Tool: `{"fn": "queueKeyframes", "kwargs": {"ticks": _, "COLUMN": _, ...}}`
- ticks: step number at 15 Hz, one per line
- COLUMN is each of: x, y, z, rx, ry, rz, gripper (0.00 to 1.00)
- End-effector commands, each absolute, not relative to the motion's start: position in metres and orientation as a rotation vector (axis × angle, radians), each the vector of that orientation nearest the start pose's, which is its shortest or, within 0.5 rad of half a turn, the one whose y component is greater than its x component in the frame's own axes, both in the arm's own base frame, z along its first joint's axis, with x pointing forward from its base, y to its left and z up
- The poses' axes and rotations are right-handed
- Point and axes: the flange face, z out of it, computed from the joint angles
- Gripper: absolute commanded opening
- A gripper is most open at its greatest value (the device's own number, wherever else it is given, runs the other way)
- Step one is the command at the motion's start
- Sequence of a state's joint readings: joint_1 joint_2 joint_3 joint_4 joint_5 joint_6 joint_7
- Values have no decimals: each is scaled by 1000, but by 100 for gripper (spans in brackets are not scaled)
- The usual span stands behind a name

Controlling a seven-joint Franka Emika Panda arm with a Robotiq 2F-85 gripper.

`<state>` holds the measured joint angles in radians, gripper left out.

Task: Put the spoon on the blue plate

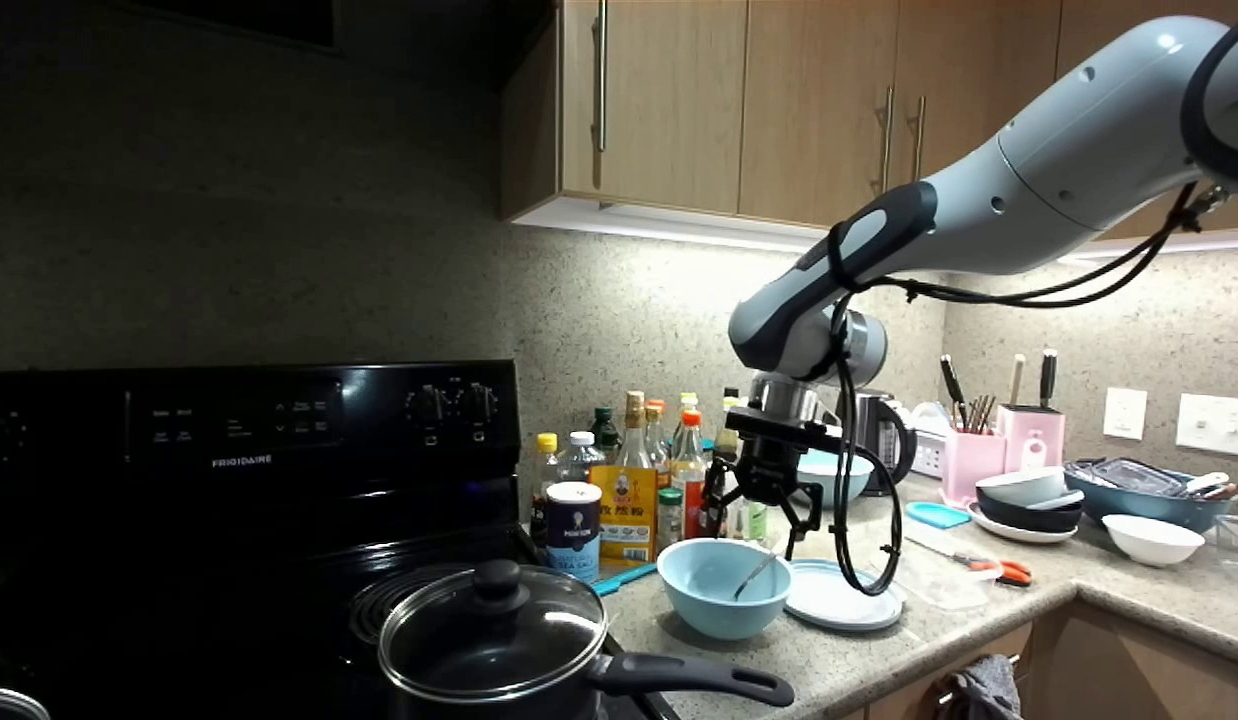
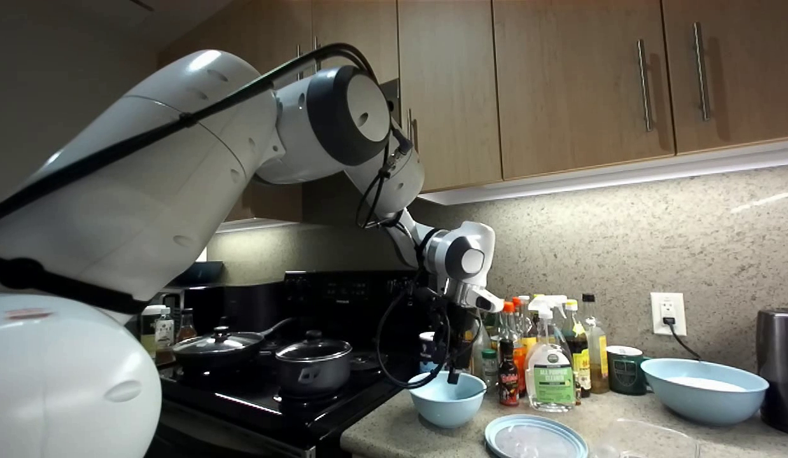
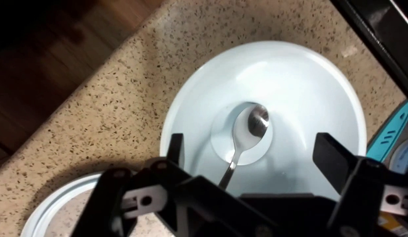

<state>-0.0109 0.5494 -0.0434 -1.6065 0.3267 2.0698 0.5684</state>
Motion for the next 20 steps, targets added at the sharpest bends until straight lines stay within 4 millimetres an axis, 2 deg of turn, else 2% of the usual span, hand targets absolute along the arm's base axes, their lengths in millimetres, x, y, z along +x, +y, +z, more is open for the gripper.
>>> {"fn": "queueKeyframes", "kwargs": {"ticks": 1, "x": 680, "y": -32, "z": 302, "rx": -2544, "ry": 1350, "rz": 131, "gripper": 100}}
{"fn": "queueKeyframes", "kwargs": {"ticks": 3, "x": 682, "y": -36, "z": 306, "rx": -2458, "ry": 1442, "rz": 66, "gripper": 100}}
{"fn": "queueKeyframes", "kwargs": {"ticks": 4, "x": 687, "y": -35, "z": 304, "rx": -2549, "ry": 1345, "rz": 105, "gripper": 100}}
{"fn": "queueKeyframes", "kwargs": {"ticks": 8, "x": 688, "y": -35, "z": 303, "rx": -2544, "ry": 1353, "rz": 98, "gripper": 100}}
{"fn": "queueKeyframes", "kwargs": {"ticks": 9, "x": 691, "y": -40, "z": 301, "rx": -2494, "ry": 1535, "rz": 12, "gripper": 100}}
{"fn": "queueKeyframes", "kwargs": {"ticks": 13, "x": 695, "y": -59, "z": 296, "rx": -2380, "ry": 1789, "rz": -72, "gripper": 100}}
{"fn": "queueKeyframes", "kwargs": {"ticks": 15, "x": 696, "y": -64, "z": 291, "rx": -2308, "ry": 1934, "rz": -55, "gripper": 100}}
{"fn": "queueKeyframes", "kwargs": {"ticks": 16, "x": 695, "y": -65, "z": 287, "rx": -2288, "ry": 1988, "rz": -42, "gripper": 100}}
{"fn": "queueKeyframes", "kwargs": {"ticks": 17, "x": 694, "y": -66, "z": 290, "rx": -2337, "ry": 1881, "rz": -32, "gripper": 100}}
{"fn": "queueKeyframes", "kwargs": {"ticks": 18, "x": 694, "y": -67, "z": 288, "rx": -2318, "ry": 1920, "rz": -32, "gripper": 100}}
{"fn": "queueKeyframes", "kwargs": {"ticks": 19, "x": 694, "y": -67, "z": 285, "rx": -2307, "ry": 1941, "rz": -31, "gripper": 91}}
{"fn": "queueKeyframes", "kwargs": {"ticks": 20, "x": 695, "y": -66, "z": 284, "rx": -2314, "ry": 1926, "rz": -32, "gripper": 74}}
